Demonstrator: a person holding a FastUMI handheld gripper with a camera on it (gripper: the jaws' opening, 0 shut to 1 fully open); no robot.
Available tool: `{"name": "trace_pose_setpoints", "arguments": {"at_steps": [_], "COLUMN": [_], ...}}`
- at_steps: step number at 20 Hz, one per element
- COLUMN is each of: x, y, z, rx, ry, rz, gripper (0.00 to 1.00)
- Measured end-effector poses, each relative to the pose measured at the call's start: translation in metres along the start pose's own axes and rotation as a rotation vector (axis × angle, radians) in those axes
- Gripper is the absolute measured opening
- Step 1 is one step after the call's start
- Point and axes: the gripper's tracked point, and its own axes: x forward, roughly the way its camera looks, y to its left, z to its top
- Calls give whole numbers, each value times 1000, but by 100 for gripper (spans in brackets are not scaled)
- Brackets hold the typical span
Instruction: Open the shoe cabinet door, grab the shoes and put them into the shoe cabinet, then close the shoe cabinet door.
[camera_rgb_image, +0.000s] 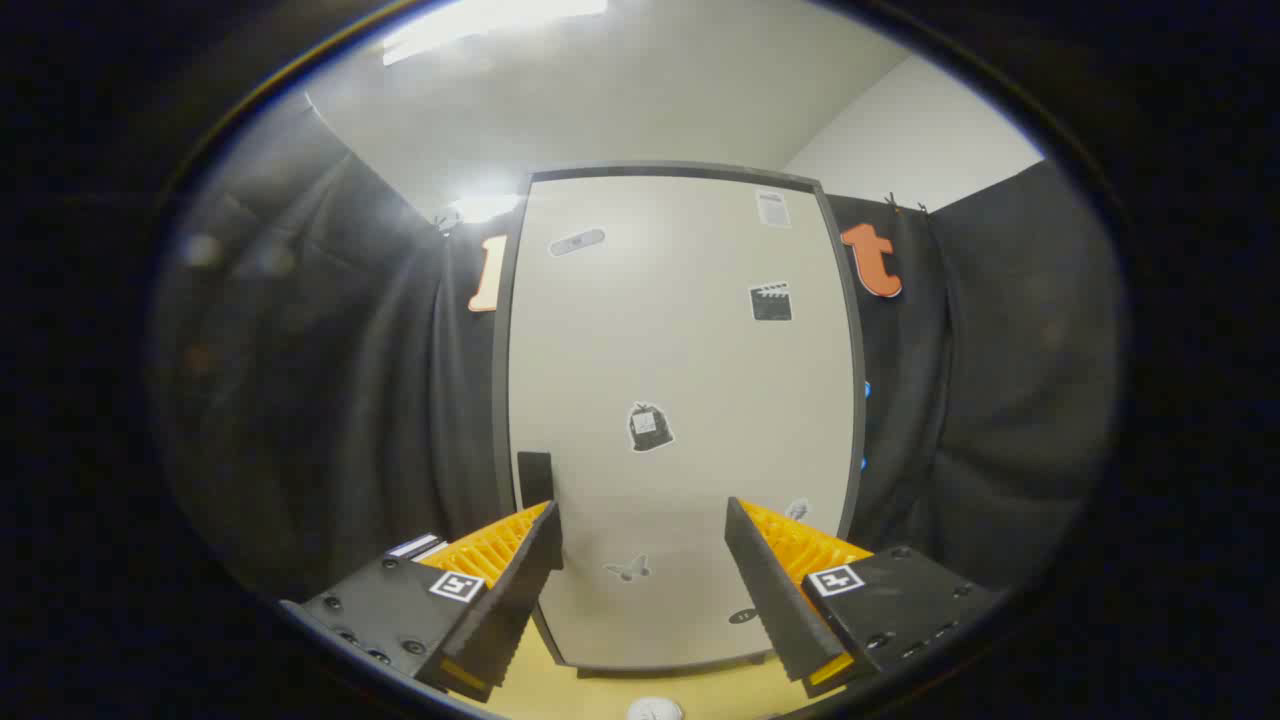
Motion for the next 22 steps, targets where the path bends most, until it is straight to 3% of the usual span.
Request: {"name": "trace_pose_setpoints", "arguments": {"at_steps": [22], "x": [23], "y": [24], "z": [-8], "rx": [-6], "ry": [17], "rz": [13], "gripper": [100]}}
